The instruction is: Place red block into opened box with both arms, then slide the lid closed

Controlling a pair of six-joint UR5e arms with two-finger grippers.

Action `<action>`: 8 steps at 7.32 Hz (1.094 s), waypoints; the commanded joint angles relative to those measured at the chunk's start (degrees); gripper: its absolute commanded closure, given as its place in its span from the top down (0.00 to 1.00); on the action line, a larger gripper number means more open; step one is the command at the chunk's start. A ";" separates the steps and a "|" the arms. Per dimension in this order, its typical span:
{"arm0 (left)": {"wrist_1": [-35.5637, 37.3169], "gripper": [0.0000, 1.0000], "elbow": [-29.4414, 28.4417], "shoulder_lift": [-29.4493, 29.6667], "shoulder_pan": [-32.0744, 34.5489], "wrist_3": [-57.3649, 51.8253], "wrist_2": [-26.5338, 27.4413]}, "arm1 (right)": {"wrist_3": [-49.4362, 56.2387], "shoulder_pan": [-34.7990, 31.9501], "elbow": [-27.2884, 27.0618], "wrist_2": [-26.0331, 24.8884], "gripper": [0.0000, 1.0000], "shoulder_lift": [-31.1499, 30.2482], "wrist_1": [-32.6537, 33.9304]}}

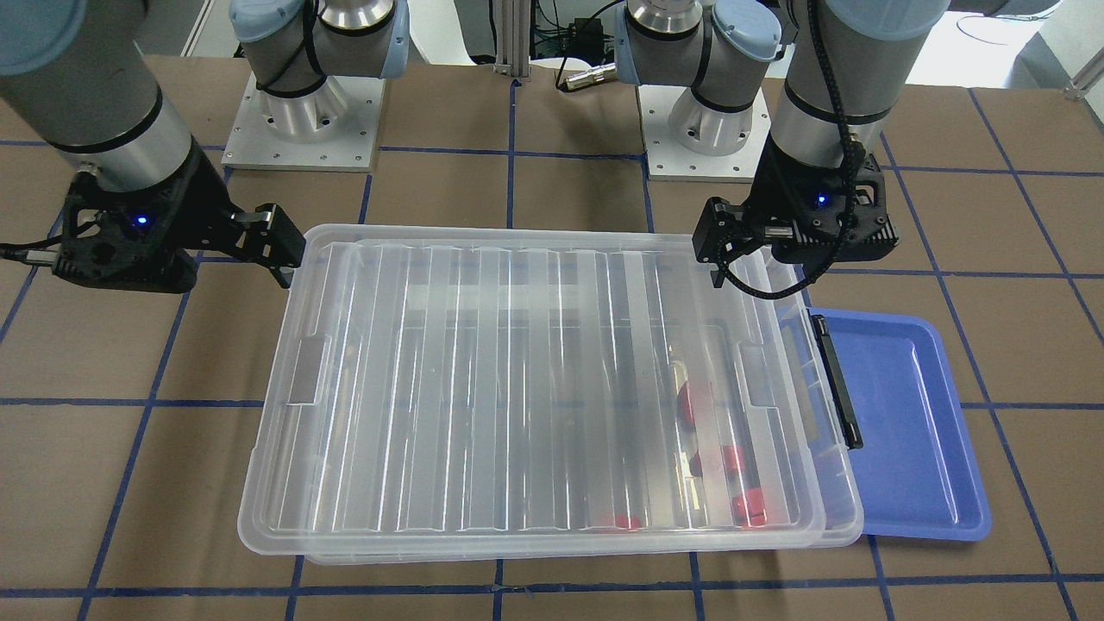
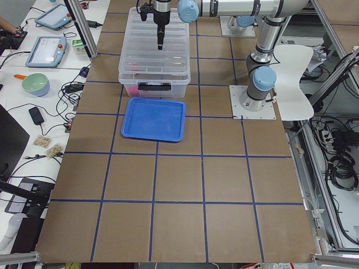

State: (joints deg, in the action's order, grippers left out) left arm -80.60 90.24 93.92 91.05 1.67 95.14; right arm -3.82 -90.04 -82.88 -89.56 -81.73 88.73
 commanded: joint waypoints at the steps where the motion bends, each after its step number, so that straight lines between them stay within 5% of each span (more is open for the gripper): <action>1: 0.00 1.00 0.02 0.04 0.00 0.00 -0.05 | -2.33 -1.98 0.34 -0.18 1.00 -0.97 -0.57; 8: 0.00 1.00 -0.24 -0.05 0.09 0.00 0.30 | -1.89 0.13 -0.35 -1.32 1.00 -1.94 -1.81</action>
State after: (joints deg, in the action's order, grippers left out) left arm -80.59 90.17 93.90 91.07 1.67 95.24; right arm -5.70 -90.11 -83.18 -90.68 -83.68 87.09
